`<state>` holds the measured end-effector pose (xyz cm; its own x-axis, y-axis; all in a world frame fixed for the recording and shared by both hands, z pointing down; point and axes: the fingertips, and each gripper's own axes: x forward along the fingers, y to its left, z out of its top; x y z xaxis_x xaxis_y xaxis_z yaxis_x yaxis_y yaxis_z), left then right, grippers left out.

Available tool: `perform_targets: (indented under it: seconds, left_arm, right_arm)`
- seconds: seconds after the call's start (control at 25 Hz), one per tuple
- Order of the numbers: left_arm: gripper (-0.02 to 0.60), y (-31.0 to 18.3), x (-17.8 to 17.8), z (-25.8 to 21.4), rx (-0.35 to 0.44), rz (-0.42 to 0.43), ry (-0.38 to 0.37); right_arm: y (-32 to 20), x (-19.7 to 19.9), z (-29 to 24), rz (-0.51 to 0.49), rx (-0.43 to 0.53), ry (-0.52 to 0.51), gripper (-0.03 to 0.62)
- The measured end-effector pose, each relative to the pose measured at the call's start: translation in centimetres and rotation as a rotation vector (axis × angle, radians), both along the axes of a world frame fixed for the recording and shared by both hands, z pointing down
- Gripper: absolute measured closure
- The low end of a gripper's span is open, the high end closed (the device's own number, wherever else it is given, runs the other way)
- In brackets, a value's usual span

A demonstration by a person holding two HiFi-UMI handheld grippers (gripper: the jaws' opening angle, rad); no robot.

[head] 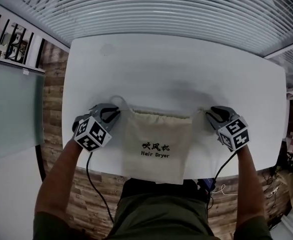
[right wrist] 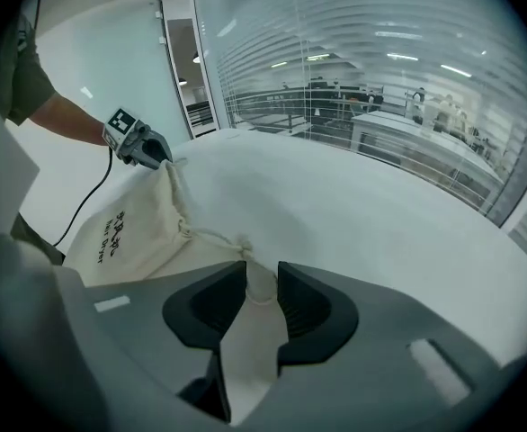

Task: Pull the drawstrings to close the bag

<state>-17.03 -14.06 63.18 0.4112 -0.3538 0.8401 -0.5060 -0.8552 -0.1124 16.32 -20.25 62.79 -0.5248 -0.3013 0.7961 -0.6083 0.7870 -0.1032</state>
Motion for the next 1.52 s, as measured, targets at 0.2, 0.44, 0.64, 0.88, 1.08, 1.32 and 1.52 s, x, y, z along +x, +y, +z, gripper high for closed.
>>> perform_targets:
  seconds: [0.2,0.44,0.64,0.88,1.08,1.32,1.52]
  left_arm:
    - [0.544,0.3,0.3,0.4,0.103,0.136,-0.189]
    - [0.545,0.1,0.6,0.4,0.168,0.202,-0.324]
    - [0.546,-0.1,-1.4,-3.6,0.276,0.097,-0.355]
    - [0.549,0.4,-3.0,-10.0,0.362,-0.073,-0.321]
    - [0.549,1.9,-5.8,-14.2,0.448,-0.204,-0.363]
    - [0.551,2.5,-9.9,-16.5,0.479,-0.372,-0.385]
    - [0.552,2.8,-12.0,-16.1,0.438,-0.447,-0.394]
  right_arm:
    - [0.5,-0.2,0.2,0.006,-0.012,0.022,0.518]
    - [0.3,0.4,-0.5,0.033,-0.003,0.027,0.576]
    - [1.1,1.4,-4.9,-0.037,0.216,0.137,0.577]
    - [1.6,3.3,-10.4,-0.036,0.45,0.334,0.579]
    - [1.5,5.9,-14.5,0.071,0.529,0.357,0.579]
    - [1.1,8.7,-16.4,0.192,0.564,0.382,0.579]
    - [0.8,10.5,-16.9,0.231,0.567,0.399,0.579]
